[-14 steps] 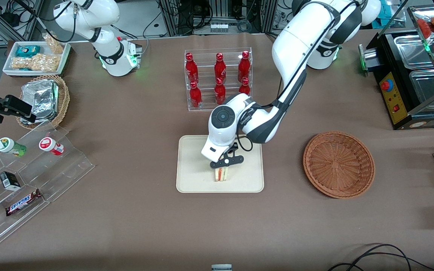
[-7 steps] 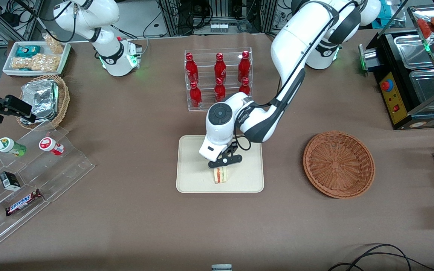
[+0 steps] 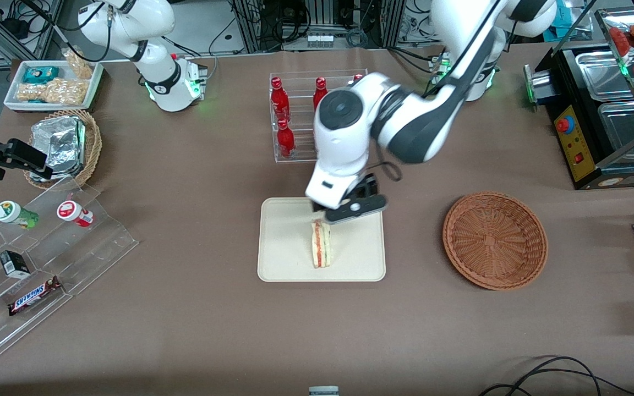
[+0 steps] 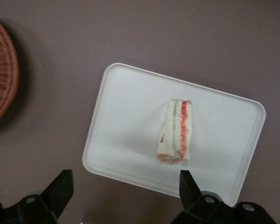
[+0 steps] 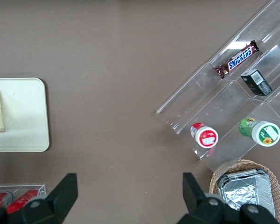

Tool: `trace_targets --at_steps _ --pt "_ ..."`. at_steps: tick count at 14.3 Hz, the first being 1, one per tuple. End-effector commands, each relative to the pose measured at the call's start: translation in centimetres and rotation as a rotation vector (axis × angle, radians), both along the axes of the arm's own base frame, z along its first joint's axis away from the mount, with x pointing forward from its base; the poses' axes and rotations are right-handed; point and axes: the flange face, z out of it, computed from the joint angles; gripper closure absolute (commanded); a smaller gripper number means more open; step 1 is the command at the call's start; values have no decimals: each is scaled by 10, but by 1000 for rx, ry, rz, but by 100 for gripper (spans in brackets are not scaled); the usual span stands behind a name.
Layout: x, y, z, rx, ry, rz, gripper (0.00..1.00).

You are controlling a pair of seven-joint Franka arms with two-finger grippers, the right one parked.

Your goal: Place sandwich from basket to tray

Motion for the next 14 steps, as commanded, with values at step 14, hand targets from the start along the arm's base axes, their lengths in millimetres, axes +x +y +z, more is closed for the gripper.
trace_targets --at_steps 14 --pt "-20 319 35 99 199 -120 0"
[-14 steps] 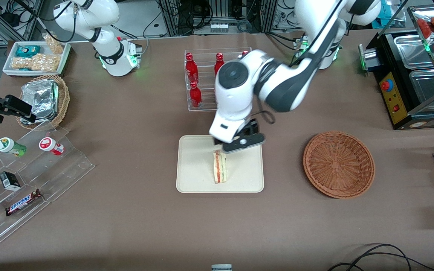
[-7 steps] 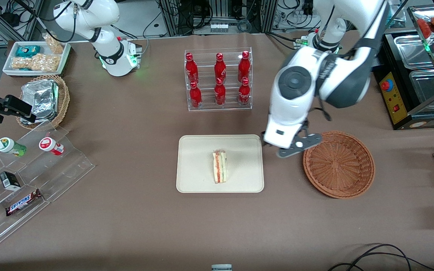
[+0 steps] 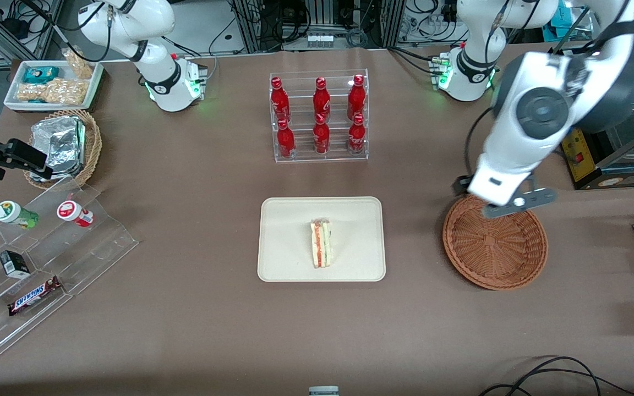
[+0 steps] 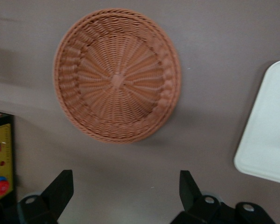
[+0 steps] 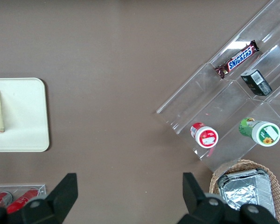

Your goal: Place sandwich from basket to tray

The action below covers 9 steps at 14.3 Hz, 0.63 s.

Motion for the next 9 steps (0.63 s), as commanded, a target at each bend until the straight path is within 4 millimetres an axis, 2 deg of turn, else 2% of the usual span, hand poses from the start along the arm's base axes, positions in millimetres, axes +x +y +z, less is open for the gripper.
trace_targets --at_steps 1,3,5,8,9 --pt "-21 38 19 -13 50 -65 0" --pt "-27 68 39 -41 71 -109 0" --pt "-28 76 56 -69 74 -176 0" --pt "-20 81 79 -82 45 -276 0" --pt "-15 89 89 -86 28 -297 0"
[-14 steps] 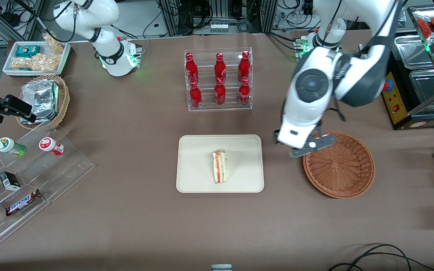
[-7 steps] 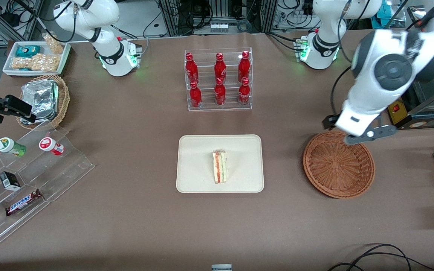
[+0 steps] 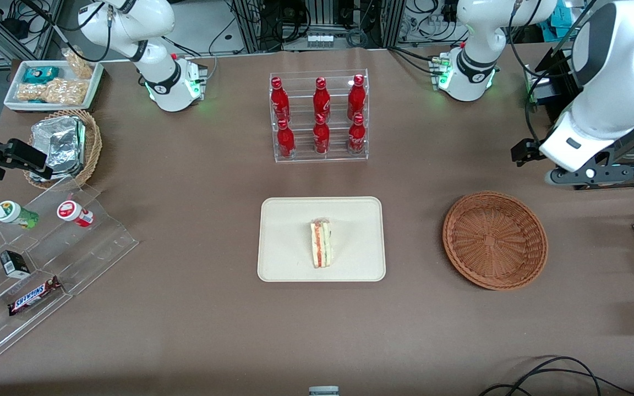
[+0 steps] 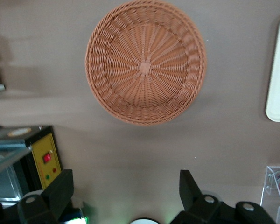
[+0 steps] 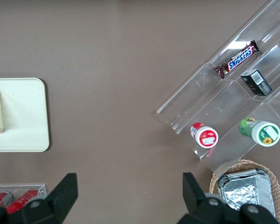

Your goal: Place sandwich from basket to tray

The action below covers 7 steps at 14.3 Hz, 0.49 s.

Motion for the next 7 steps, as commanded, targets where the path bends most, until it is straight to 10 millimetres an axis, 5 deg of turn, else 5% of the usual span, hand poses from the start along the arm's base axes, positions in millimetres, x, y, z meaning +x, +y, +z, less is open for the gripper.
trace_targets --at_steps 1,7 --pt "11 18 28 -32 -26 -53 0" --pt "20 42 56 -146 -73 -22 0"
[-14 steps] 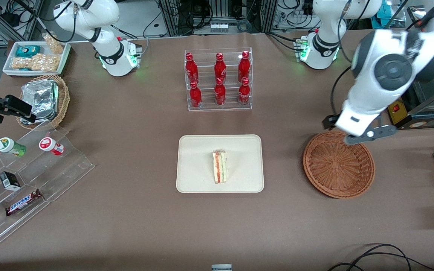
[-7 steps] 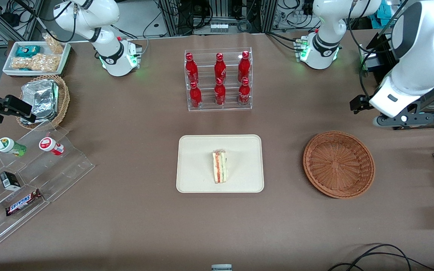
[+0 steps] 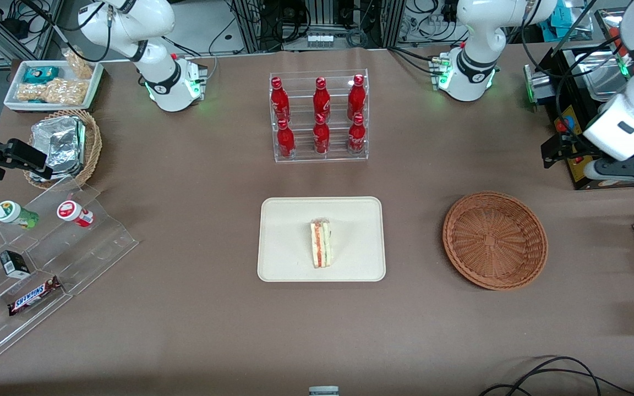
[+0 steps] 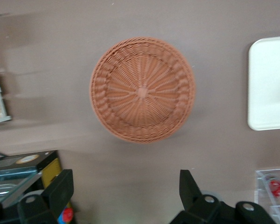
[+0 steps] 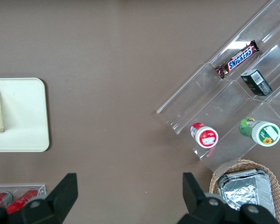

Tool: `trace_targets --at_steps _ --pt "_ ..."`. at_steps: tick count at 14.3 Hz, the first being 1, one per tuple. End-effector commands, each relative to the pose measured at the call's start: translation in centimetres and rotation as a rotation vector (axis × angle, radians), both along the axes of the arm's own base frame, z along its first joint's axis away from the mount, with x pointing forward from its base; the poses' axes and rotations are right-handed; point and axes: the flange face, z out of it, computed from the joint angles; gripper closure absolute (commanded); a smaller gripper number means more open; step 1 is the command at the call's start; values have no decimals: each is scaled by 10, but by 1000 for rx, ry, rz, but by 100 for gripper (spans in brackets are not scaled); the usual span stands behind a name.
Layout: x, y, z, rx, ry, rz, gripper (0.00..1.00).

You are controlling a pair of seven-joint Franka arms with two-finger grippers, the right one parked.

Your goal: Place sandwich from basket to tray

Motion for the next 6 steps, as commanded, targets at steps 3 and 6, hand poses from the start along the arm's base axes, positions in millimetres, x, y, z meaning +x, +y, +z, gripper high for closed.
trace_targets --at_steps 3,6 --pt "3 6 9 -42 12 1 0" --pt "11 5 6 -43 4 9 0"
